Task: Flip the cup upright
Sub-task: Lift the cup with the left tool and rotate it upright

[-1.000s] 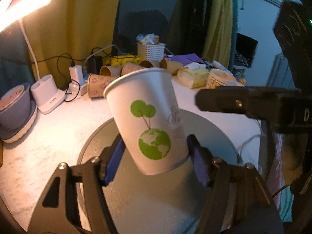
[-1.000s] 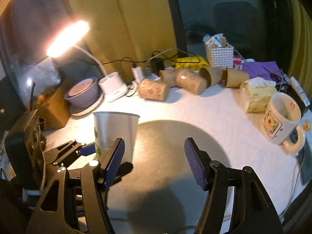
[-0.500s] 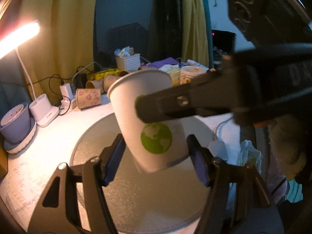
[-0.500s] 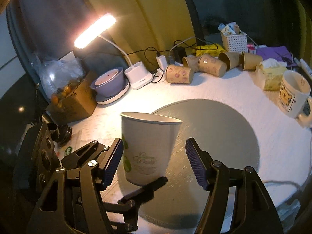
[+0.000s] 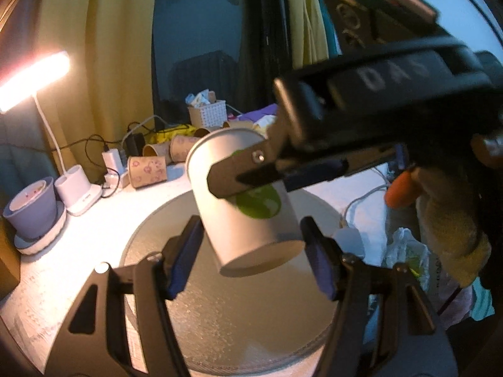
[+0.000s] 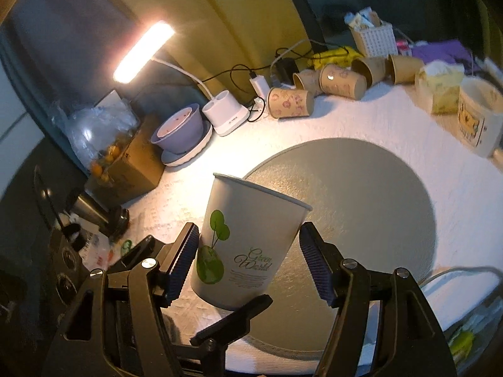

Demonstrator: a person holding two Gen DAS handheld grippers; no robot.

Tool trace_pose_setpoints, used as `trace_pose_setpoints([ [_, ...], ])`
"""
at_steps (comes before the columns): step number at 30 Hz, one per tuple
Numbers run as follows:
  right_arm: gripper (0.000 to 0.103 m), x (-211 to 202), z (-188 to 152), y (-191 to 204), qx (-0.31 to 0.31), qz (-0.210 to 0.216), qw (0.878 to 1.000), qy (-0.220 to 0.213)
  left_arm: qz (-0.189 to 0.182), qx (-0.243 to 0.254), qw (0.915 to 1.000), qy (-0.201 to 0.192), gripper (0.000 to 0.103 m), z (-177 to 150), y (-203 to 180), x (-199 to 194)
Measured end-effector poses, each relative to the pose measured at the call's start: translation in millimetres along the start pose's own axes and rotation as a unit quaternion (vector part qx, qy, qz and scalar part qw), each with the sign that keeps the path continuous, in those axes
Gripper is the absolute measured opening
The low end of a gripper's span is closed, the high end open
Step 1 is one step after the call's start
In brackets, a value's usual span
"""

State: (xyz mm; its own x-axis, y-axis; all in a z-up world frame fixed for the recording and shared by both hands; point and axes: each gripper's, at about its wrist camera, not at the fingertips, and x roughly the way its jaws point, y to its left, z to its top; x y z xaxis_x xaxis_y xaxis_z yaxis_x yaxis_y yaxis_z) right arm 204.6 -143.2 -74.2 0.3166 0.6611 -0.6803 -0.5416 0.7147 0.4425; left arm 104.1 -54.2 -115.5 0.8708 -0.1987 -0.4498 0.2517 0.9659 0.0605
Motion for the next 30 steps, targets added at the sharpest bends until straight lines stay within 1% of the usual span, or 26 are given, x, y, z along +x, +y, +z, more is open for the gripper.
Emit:
trace_pose_setpoints([
  [5, 0.07, 6, 2, -14, 0.053, 0.035, 0.998, 0.003, 0.012, 0.008, 0.9999, -0.005, 0.064, -2, 0, -2],
  [12, 0.069, 12, 6, -8, 0.039, 0.032, 0.999, -0.001, 0.011, -0.01, 0.9998, 0.013, 0.066, 0, 9, 2],
  [15, 0.069, 14, 8, -4, 0.018, 0.016, 1.0, -0.012, 0.006, -0.029, 0.9987, 0.04, 0.066, -1, 20, 9],
  [19, 0.069, 16, 14, -2, -0.026, -0.031, 0.998, -0.049, 0.017, -0.062, 0.9958, 0.066, 0.066, -11, 42, 8],
  [21, 0.069, 22, 15, -2, -0.057, -0.067, 0.994, -0.072, 0.021, -0.097, 0.9914, 0.086, 0.066, -18, 60, 10],
  [22, 0.069, 28, 15, -2, -0.075, -0.089, 0.99, -0.08, 0.023, -0.119, 0.988, 0.097, 0.066, -21, 71, 12],
  [23, 0.069, 35, 14, -3, -0.089, -0.101, 0.988, -0.081, 0.027, -0.14, 0.9842, 0.106, 0.066, -23, 84, 14],
  [26, 0.069, 54, 9, -6, -0.13, -0.118, 0.98, -0.089, 0.048, -0.194, 0.9728, 0.118, 0.066, -29, 120, 19],
  [28, 0.069, 65, 4, -4, -0.164, -0.13, 0.972, -0.103, 0.061, -0.216, 0.9672, 0.119, 0.066, -31, 139, 21],
  [30, 0.069, 75, 3, -2, -0.189, -0.14, 0.967, -0.102, 0.071, -0.229, 0.9635, 0.118, 0.066, -33, 152, 22],
])
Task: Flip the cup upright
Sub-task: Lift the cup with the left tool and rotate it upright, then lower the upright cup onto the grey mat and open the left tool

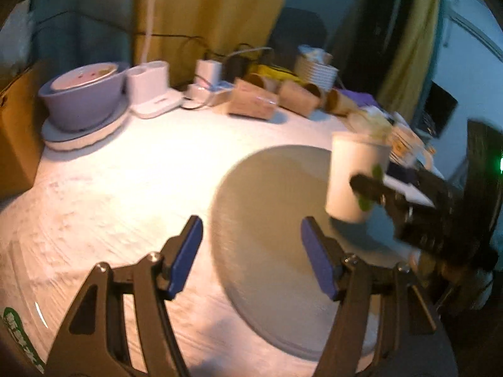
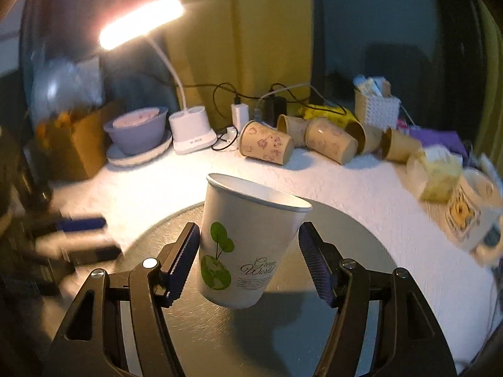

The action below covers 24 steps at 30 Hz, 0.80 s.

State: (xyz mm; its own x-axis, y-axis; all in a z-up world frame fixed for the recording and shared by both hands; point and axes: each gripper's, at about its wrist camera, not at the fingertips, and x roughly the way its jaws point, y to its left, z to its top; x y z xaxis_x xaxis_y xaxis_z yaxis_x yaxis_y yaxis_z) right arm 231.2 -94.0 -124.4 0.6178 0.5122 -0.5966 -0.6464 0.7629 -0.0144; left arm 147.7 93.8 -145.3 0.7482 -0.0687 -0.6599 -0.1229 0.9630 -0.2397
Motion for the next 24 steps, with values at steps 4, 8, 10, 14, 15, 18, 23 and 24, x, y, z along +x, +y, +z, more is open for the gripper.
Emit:
trace_pose_setpoints([
  [4, 0.069, 15, -1, 6, -0.031, -0.011, 0.999, 0.007, 0.001, -0.021, 0.9997, 0.01, 0.066, 5, 15, 11],
  [8, 0.069, 11, -2, 12, -0.049, -0.021, 0.999, -0.006, -0.001, -0.026, 0.9995, 0.021, 0.066, 7, 15, 20],
  [10, 0.069, 6, -6, 15, -0.062, -0.03, 0.998, -0.011, -0.005, -0.023, 0.9994, 0.025, 0.066, 7, 13, 23],
  [14, 0.069, 6, -17, 16, -0.072, -0.042, 0.997, 0.003, -0.014, -0.019, 0.9993, 0.028, 0.066, 5, 6, 24],
  [15, 0.069, 5, -19, 15, -0.071, -0.044, 0.996, 0.008, -0.015, -0.021, 0.9993, 0.028, 0.066, 4, 5, 24],
  [18, 0.069, -5, -22, 13, -0.062, -0.051, 0.997, -0.007, -0.017, -0.022, 0.9992, 0.03, 0.075, 1, 0, 23],
  [23, 0.069, -10, -39, 14, -0.053, -0.056, 0.997, 0.01, -0.026, -0.015, 0.9992, 0.024, 0.076, -3, -7, 15],
  [24, 0.069, -12, -41, 14, -0.051, -0.056, 0.997, 0.011, -0.027, -0.012, 0.9993, 0.023, 0.076, -4, -9, 14],
])
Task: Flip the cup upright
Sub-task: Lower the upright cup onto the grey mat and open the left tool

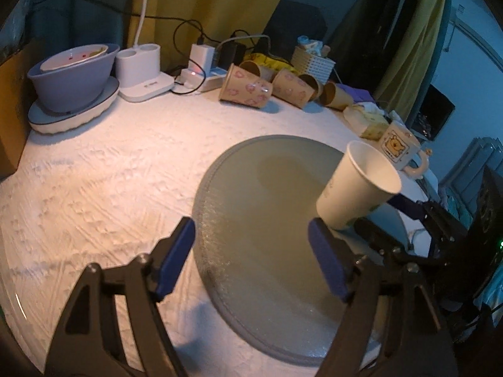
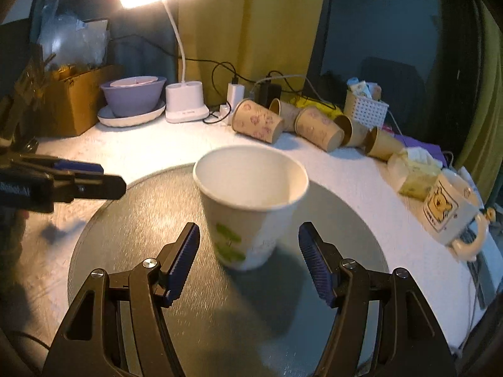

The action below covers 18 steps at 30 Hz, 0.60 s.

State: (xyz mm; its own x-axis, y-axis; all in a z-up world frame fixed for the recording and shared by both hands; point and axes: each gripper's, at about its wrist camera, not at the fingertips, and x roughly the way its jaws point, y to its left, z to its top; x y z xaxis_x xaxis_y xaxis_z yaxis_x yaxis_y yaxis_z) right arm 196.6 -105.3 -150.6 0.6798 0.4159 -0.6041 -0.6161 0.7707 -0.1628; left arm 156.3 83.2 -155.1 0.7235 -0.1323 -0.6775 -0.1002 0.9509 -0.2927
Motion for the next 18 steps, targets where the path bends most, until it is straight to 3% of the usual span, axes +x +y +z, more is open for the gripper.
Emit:
trace_pose_setpoints([
  [14, 0.069, -37, -6, 10, 0.042, 0.005, 0.999, 0.027, -0.002, 0.04, 0.9991, -0.016, 0.076, -24, -23, -30],
  [18, 0.069, -51, -6, 15, 0.052, 0.002, 0.998, 0.034, -0.004, 0.041, 0.9988, -0.028, 0.085, -31, -27, -42],
])
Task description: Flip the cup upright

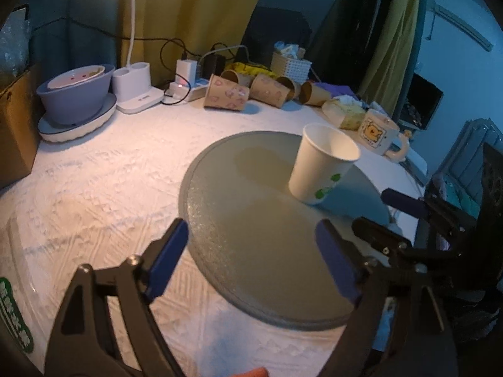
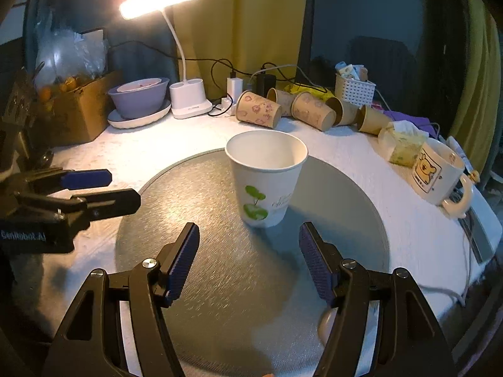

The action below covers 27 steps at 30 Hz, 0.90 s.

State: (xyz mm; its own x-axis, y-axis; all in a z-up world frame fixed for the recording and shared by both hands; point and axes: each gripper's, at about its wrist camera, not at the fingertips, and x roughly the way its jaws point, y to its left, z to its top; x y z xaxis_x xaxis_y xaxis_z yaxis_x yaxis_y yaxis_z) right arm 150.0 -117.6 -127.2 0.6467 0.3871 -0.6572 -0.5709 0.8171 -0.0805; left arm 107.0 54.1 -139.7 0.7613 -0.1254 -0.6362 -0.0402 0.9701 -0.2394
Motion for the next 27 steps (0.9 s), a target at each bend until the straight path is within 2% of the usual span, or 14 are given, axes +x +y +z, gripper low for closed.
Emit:
trace_pose_setpoints([
  [9, 0.069, -31, -3, 9, 0.03, -0.008, 0.999, 0.01, 0.004, 0.031, 0.9988, -0.037, 0.085, -9, -18, -34],
  [27, 0.069, -106, 2, 23, 0.034, -0.035, 0.998, -0.043, -0.012, 0.058, 0.9905, -0.124, 0.085, -6, -49, -108],
])
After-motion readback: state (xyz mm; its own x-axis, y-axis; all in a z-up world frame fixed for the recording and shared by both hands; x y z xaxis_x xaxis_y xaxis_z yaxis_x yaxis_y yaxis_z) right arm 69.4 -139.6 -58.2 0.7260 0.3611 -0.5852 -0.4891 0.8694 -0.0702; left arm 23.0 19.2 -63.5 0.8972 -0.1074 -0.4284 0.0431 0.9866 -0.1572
